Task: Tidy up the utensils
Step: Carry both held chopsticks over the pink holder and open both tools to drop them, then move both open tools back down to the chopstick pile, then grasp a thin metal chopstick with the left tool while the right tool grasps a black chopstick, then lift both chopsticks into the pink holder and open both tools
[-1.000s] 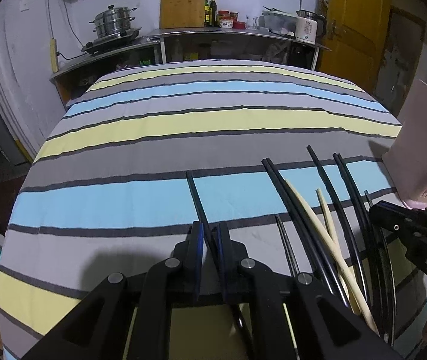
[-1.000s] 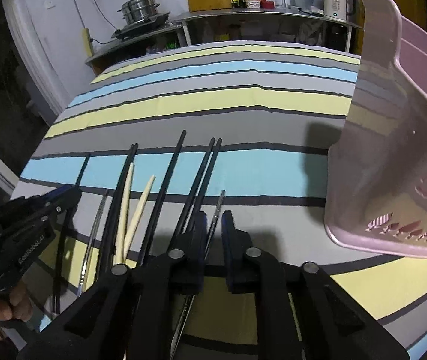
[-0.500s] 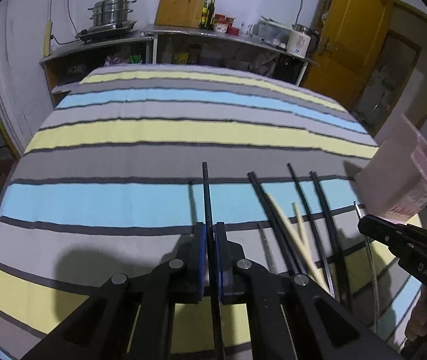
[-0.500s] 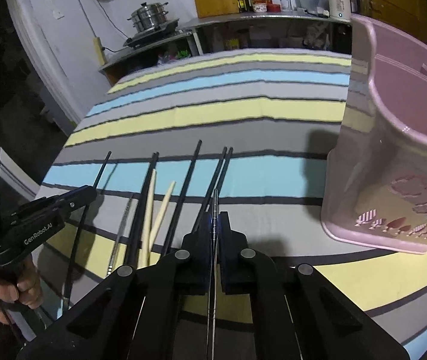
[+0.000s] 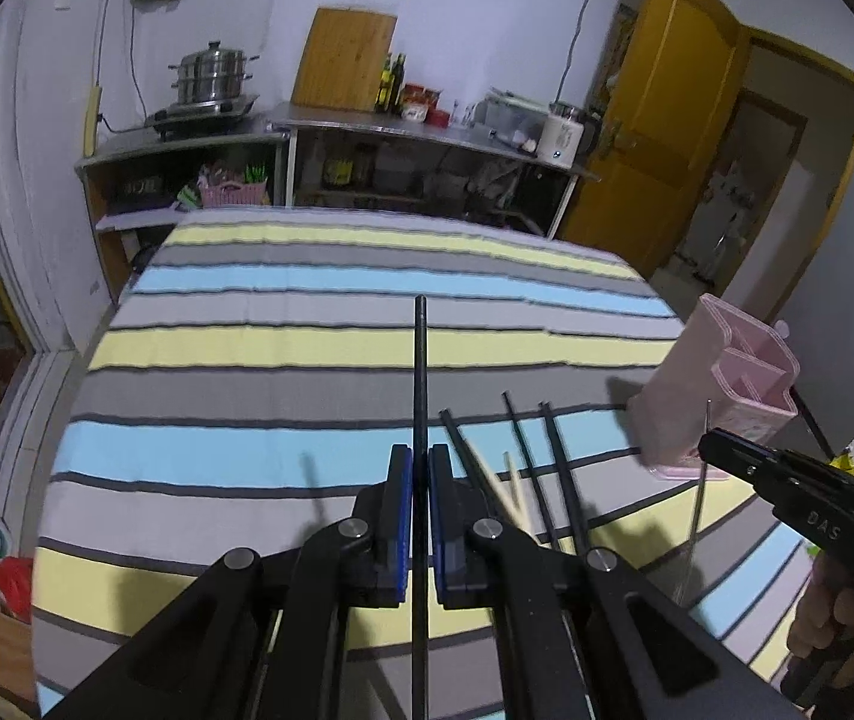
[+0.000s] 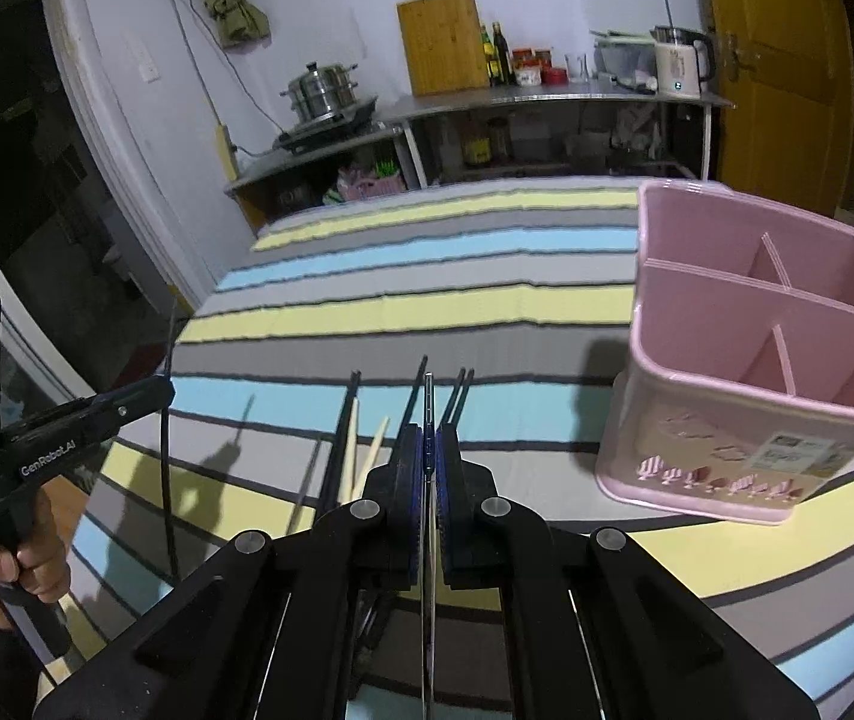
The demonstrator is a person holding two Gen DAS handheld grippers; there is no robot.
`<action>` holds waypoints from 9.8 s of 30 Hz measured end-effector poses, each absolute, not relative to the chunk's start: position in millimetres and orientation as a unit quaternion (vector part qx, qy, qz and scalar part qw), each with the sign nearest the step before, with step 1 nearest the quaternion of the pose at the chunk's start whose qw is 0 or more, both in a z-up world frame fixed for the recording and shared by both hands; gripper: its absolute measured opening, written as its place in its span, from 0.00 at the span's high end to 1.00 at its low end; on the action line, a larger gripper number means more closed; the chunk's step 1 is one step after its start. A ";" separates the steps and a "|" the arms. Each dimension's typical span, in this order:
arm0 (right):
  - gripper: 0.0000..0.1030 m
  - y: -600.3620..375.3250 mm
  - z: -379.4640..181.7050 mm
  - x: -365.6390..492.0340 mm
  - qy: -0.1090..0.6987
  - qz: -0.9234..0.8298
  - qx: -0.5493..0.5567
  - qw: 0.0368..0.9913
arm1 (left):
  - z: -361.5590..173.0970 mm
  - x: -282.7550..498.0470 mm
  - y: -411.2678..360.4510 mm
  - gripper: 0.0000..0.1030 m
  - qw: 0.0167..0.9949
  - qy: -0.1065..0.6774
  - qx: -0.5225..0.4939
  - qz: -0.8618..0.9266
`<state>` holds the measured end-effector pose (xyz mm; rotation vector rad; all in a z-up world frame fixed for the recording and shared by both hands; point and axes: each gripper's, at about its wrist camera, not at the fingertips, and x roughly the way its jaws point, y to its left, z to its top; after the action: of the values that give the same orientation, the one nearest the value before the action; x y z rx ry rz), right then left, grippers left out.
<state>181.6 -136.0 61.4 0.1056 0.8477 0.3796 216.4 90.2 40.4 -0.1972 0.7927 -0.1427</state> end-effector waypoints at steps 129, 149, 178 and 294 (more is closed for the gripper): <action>0.83 -154.6 33.4 145.7 0.422 0.197 0.069 0.882 | -63.8 227.2 34.7 0.86 0.878 0.463 -0.108 -0.061; 0.83 -117.0 -22.2 204.9 0.478 0.175 0.050 0.859 | -64.6 236.8 34.6 0.85 0.882 0.454 -0.108 -0.063; 0.84 -110.1 -27.5 222.0 0.492 0.150 0.019 0.857 | -68.1 243.7 43.6 0.92 0.887 0.455 -0.072 -0.040; 0.95 -282.8 116.9 196.6 0.326 0.076 0.144 0.931 | 76.7 318.7 -118.3 0.95 0.888 0.391 -0.068 -0.231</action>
<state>196.6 -282.8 116.9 0.2949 0.6680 0.1565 318.7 -118.3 76.7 -0.1415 0.8133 -0.4790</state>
